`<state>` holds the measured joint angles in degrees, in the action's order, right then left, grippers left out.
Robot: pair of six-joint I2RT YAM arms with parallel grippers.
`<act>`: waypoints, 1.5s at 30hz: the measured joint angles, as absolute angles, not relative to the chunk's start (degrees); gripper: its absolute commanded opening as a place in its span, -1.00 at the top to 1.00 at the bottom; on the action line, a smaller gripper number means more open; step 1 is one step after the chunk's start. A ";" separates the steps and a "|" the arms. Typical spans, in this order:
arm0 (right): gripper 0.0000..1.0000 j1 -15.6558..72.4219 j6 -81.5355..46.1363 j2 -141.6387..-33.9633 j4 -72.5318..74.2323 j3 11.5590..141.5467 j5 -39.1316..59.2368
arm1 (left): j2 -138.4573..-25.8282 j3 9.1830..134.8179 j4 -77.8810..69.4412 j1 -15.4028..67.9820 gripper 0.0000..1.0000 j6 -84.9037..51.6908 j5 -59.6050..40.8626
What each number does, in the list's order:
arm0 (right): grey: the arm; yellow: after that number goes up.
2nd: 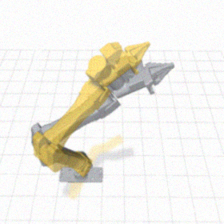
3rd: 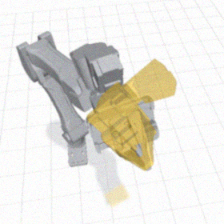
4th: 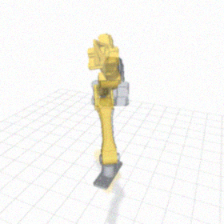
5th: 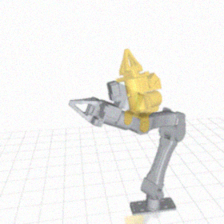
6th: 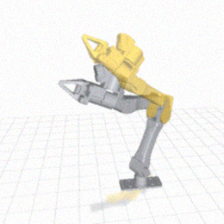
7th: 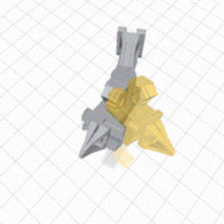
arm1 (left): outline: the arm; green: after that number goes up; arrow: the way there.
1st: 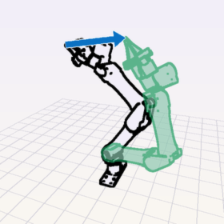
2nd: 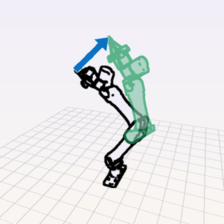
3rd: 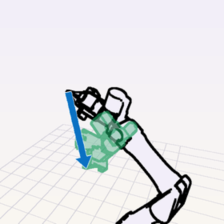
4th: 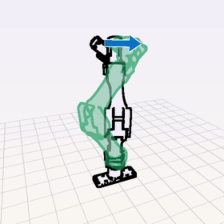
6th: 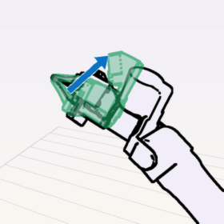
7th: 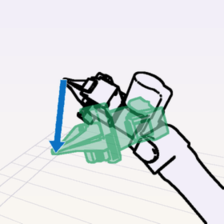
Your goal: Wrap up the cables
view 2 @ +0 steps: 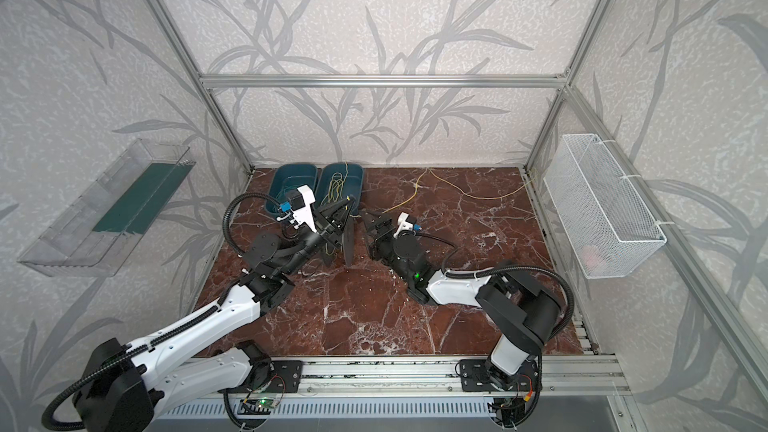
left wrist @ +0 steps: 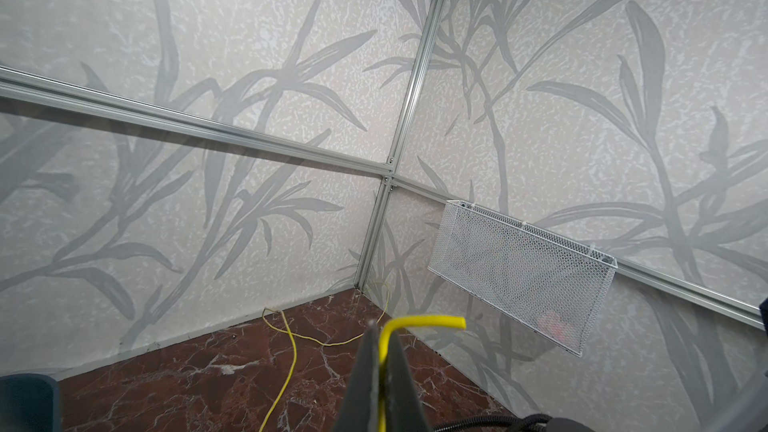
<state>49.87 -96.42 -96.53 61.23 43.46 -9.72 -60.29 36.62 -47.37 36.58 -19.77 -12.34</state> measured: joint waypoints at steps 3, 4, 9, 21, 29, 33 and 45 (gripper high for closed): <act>-0.42 49.87 -97.58 -98.98 64.23 46.46 -8.91 | -59.68 35.90 -47.64 36.56 1.00 -19.22 -12.62; -0.20 49.87 -97.91 -99.31 65.34 46.94 -8.95 | -59.48 35.68 -47.66 36.56 1.00 -19.07 -12.75; 0.88 49.76 -98.94 -100.14 70.48 47.07 -9.21 | -58.76 34.63 -47.83 36.56 1.00 -18.55 -13.15; 1.00 44.84 -95.77 -100.49 64.77 50.26 -2.31 | -43.00 29.76 -34.81 36.56 -0.29 -18.63 -7.62; 1.00 40.75 -78.98 -102.41 53.19 61.23 6.42 | -29.06 44.07 0.67 36.34 -0.22 -19.29 9.54; 1.00 40.93 -69.08 -103.77 47.11 64.38 9.72 | -37.28 54.43 16.19 34.74 -0.28 -21.85 16.69; 1.00 41.01 -39.09 -97.41 28.82 64.86 8.54 | -66.78 58.59 30.50 22.83 0.11 -26.70 3.75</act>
